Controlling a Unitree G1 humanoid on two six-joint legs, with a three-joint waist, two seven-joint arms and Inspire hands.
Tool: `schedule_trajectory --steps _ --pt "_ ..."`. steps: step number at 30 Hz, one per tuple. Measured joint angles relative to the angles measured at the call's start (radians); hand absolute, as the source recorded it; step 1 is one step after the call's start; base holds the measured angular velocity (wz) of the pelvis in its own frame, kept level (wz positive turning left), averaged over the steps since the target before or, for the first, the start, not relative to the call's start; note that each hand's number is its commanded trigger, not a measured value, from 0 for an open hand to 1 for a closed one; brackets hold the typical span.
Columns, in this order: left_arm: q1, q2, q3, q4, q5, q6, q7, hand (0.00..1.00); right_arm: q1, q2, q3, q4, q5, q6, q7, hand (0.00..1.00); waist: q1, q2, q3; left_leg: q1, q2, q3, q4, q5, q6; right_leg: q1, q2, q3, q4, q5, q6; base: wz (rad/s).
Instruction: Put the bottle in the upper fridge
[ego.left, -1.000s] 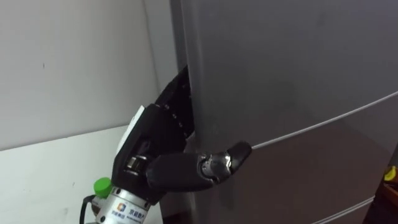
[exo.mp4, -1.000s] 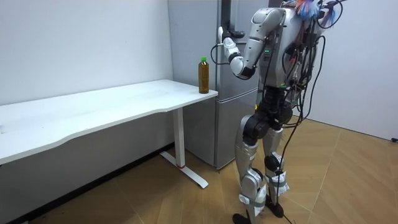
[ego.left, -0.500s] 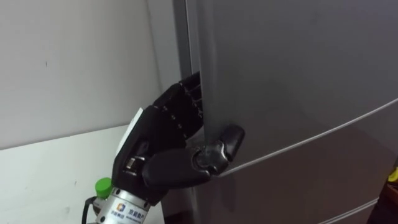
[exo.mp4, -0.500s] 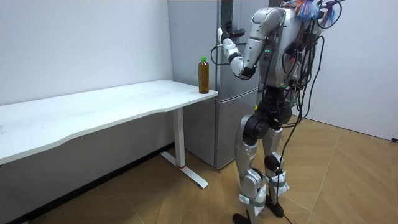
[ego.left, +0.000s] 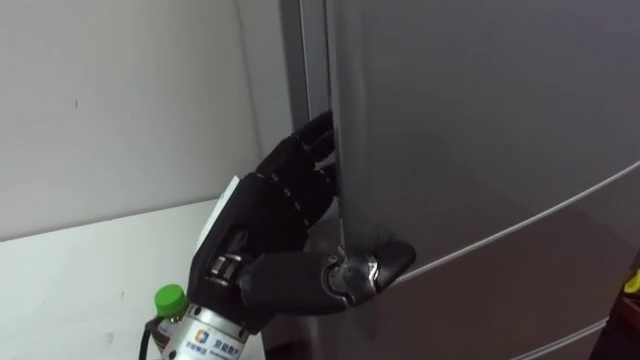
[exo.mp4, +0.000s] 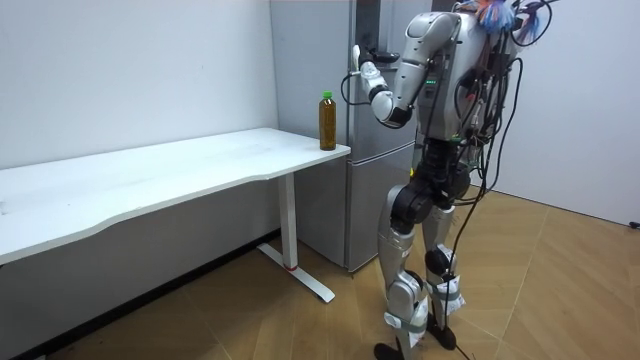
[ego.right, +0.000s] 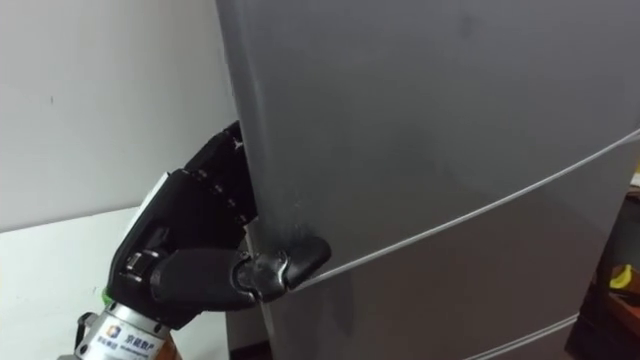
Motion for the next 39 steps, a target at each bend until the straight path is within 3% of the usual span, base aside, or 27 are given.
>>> schedule_trajectory --steps 16,26,39 --pt "0.000 -0.004 -0.006 0.005 -0.017 0.000 -0.031 0.00 -0.002 -0.012 0.001 0.000 0.002 0.007 0.038 0.00 -0.001 0.007 -0.0039 -0.003 0.000 0.000 0.003 0.000 0.000 0.002 -0.001 -0.005 -0.001 0.001 0.001 0.00" --pt "0.008 -0.005 -0.006 0.005 -0.017 0.001 -0.031 0.00 -0.001 -0.014 0.000 0.021 0.054 0.007 0.046 0.00 0.000 0.002 0.0015 0.014 0.000 0.015 -0.001 0.000 0.000 0.010 -0.001 0.009 -0.001 0.000 0.001 -0.03" --pt "0.009 -0.010 -0.010 0.014 -0.018 -0.001 -0.031 0.00 0.013 -0.014 0.002 0.026 0.149 0.008 0.043 0.00 -0.001 0.000 0.0027 0.021 0.000 0.033 -0.001 0.000 0.001 0.007 -0.003 0.027 0.002 0.002 0.004 -0.03"
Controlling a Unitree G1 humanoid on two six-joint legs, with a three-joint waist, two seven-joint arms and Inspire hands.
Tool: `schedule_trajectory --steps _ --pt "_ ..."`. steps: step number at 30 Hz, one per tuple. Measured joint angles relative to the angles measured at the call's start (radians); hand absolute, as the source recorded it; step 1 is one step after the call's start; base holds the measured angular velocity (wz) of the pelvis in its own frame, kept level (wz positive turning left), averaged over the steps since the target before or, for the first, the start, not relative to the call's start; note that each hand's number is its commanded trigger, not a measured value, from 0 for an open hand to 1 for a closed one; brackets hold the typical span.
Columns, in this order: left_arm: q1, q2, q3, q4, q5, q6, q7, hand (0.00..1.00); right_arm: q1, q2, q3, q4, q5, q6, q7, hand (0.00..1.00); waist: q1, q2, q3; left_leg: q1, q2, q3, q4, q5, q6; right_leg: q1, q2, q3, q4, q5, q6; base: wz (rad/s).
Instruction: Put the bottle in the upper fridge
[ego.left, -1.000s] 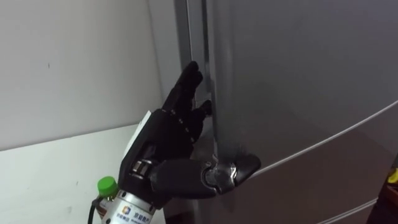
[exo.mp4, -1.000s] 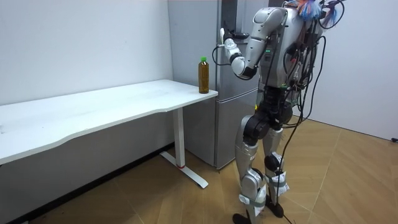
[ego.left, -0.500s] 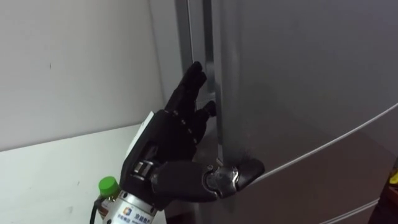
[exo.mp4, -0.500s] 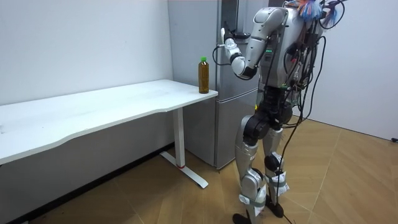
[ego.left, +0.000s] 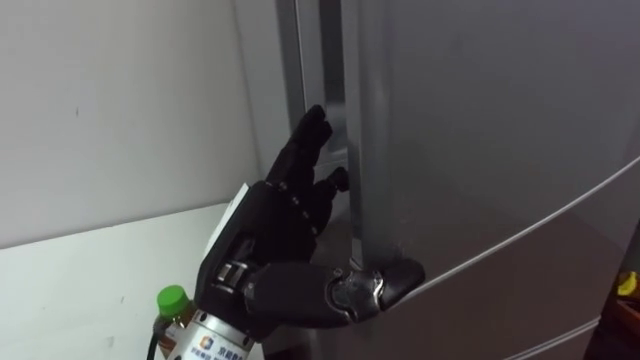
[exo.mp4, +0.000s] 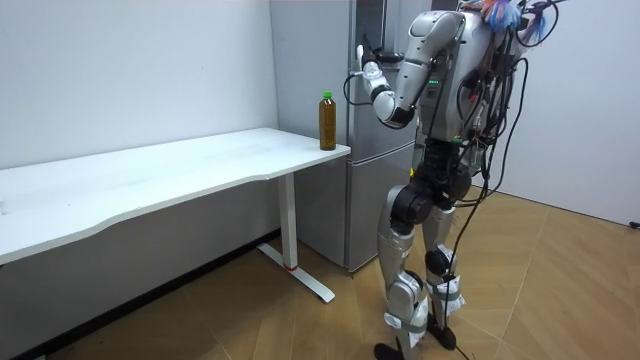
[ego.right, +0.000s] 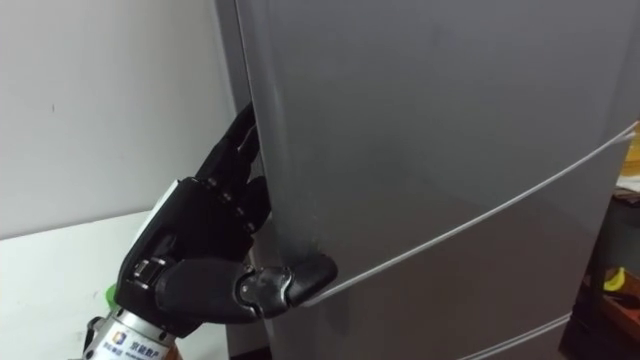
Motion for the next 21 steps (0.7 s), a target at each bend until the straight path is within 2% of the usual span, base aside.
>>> schedule_trajectory --steps 4,8,12,15,21 --pt "0.000 0.000 0.000 0.000 0.000 0.000 0.000 0.00 0.004 0.000 0.000 -0.005 0.008 0.002 0.003 0.00 0.000 -0.006 0.0032 0.002 0.000 0.006 0.000 0.000 0.000 -0.003 0.000 0.010 0.000 0.002 0.001 -0.07" --pt "0.000 -0.001 0.000 0.000 -0.001 -0.001 0.000 0.00 0.003 -0.001 -0.003 -0.006 0.008 0.010 0.008 0.00 -0.001 -0.007 0.0030 0.002 0.000 0.010 0.000 -0.001 0.001 -0.005 0.000 0.013 -0.001 0.005 0.002 -0.02" --pt "0.000 -0.001 -0.001 -0.001 -0.001 -0.001 0.000 0.00 0.002 -0.007 -0.002 -0.006 0.007 0.012 0.016 0.00 -0.001 -0.004 0.0008 -0.002 0.000 0.014 0.001 -0.001 0.001 -0.010 0.000 0.014 0.000 0.007 0.002 0.00" --pt "0.000 -0.001 -0.002 -0.001 -0.001 -0.001 0.000 0.00 0.003 -0.012 -0.002 -0.006 0.007 0.012 0.022 0.00 -0.001 0.003 -0.0039 -0.002 0.001 0.021 0.001 -0.001 0.001 -0.011 0.000 0.015 0.000 0.008 0.002 0.00" --pt "0.000 -0.001 -0.022 -0.001 0.000 -0.005 0.000 0.00 0.003 -0.018 -0.002 -0.005 0.006 0.012 0.021 0.00 -0.003 0.001 -0.0042 -0.003 0.001 0.033 -0.002 0.001 0.004 -0.011 -0.002 0.021 0.000 0.013 0.005 0.00"
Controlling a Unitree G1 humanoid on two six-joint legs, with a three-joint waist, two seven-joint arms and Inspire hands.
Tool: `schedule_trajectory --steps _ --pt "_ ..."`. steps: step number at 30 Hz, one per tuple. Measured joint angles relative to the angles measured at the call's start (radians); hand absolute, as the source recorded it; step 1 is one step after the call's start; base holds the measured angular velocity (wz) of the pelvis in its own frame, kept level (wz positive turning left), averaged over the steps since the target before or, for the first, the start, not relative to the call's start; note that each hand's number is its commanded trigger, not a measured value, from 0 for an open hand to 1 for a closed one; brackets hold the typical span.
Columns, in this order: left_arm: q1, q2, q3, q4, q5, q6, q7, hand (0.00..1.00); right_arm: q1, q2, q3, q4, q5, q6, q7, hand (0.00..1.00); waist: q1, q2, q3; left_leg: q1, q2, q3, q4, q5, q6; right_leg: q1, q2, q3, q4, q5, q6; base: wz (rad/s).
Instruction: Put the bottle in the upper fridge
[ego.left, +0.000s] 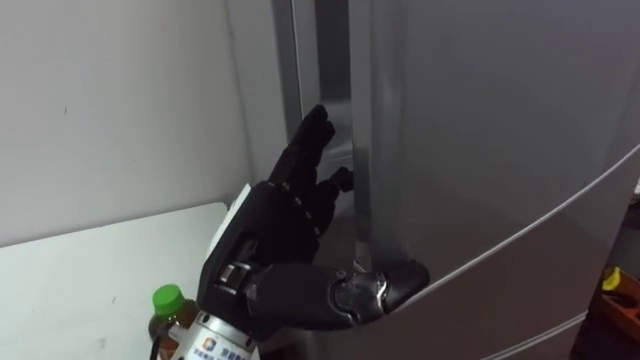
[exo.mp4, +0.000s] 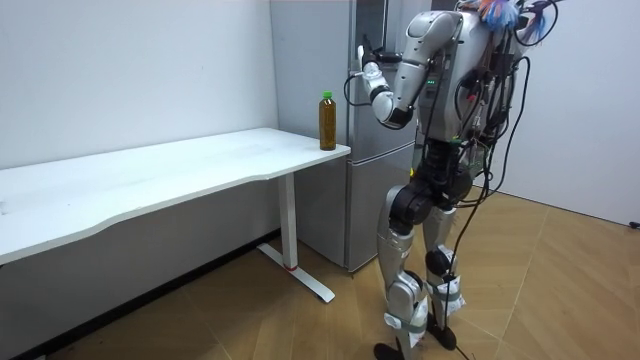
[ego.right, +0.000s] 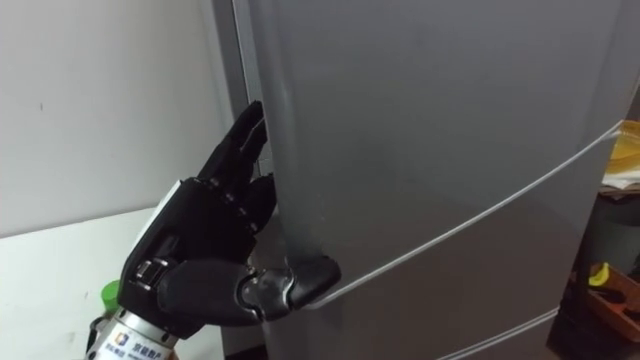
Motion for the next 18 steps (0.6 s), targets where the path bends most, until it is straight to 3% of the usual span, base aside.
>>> schedule_trajectory --steps 18 --pt "0.000 0.001 -0.013 0.000 0.000 -0.015 0.000 0.00 0.010 -0.025 -0.032 0.000 0.002 -0.005 -0.007 0.00 -0.018 0.011 -0.0014 -0.003 -0.001 0.041 -0.010 -0.005 0.023 -0.022 -0.001 0.040 -0.002 0.025 0.011 -0.06"
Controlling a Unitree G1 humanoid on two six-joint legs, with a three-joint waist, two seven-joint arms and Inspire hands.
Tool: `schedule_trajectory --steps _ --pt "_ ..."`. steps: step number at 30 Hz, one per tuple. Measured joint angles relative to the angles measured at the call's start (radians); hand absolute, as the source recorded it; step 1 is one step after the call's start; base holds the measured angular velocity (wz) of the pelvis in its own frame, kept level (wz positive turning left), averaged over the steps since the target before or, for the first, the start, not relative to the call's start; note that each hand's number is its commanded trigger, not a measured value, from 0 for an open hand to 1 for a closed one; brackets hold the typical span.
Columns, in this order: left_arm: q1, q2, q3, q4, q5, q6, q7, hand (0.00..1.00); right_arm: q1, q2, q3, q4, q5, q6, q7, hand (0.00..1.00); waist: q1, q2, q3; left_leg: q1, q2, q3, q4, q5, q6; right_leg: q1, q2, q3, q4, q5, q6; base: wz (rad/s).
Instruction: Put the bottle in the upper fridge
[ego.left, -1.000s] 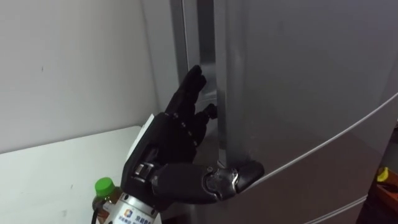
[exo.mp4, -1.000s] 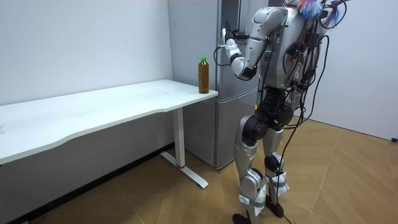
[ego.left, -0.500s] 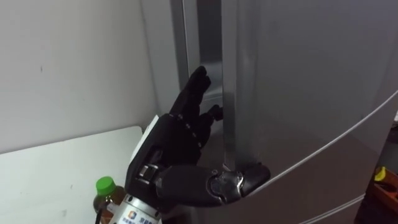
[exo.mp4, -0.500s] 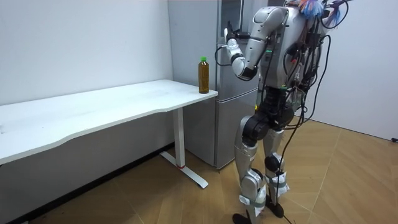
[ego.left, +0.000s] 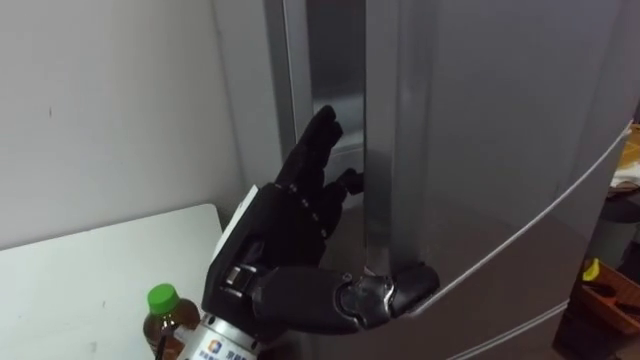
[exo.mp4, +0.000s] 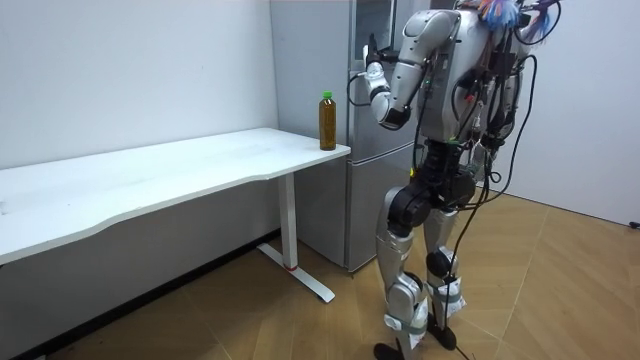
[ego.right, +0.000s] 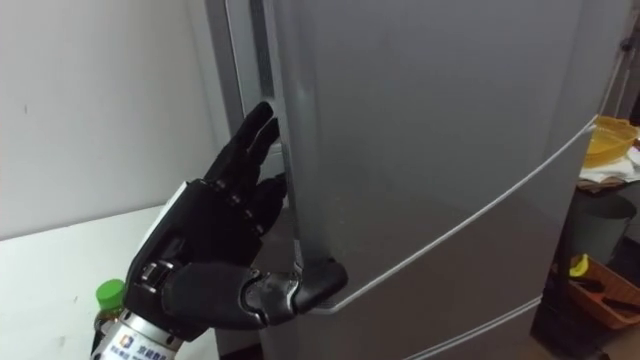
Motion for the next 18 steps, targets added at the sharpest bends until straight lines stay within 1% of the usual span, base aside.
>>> schedule_trajectory --steps 3,5,9,14,18 --pt "0.000 0.000 -0.008 0.000 -0.008 -0.006 0.000 0.00 -0.001 -0.001 0.000 0.000 0.001 0.000 0.000 0.00 -0.003 0.003 0.0019 0.001 0.000 0.007 0.000 -0.001 0.002 0.000 0.000 0.005 -0.001 0.004 0.002 -0.03" --pt "0.000 0.000 -0.016 0.004 -0.040 -0.008 0.000 0.00 -0.001 -0.003 -0.001 0.000 0.003 0.000 0.000 0.00 -0.004 0.006 0.0029 0.001 0.000 0.014 0.000 -0.002 0.004 -0.002 -0.001 0.009 -0.001 0.005 0.004 -0.06" --pt "0.000 0.001 -0.038 0.010 -0.067 -0.013 0.000 0.00 -0.002 -0.004 -0.001 -0.001 0.003 0.000 0.000 0.00 -0.004 0.007 0.0035 0.001 0.000 0.021 0.000 -0.004 0.008 -0.005 -0.004 0.014 -0.001 0.007 0.007 -0.04" --pt "0.000 0.001 -0.069 0.010 -0.069 -0.029 0.000 0.00 0.001 -0.005 0.000 -0.002 0.014 -0.003 -0.002 0.00 -0.006 0.007 0.0070 0.002 -0.001 0.029 -0.001 -0.007 0.012 -0.008 -0.004 0.027 -0.001 0.011 0.011 -0.06" --pt "-0.003 -0.002 -0.097 0.010 -0.072 -0.036 -0.005 0.00 0.005 -0.008 0.003 -0.015 0.016 -0.008 -0.021 0.00 -0.007 0.011 0.0089 0.003 0.000 0.046 0.000 -0.010 0.017 -0.013 -0.004 0.041 -0.001 0.016 0.014 -0.11"
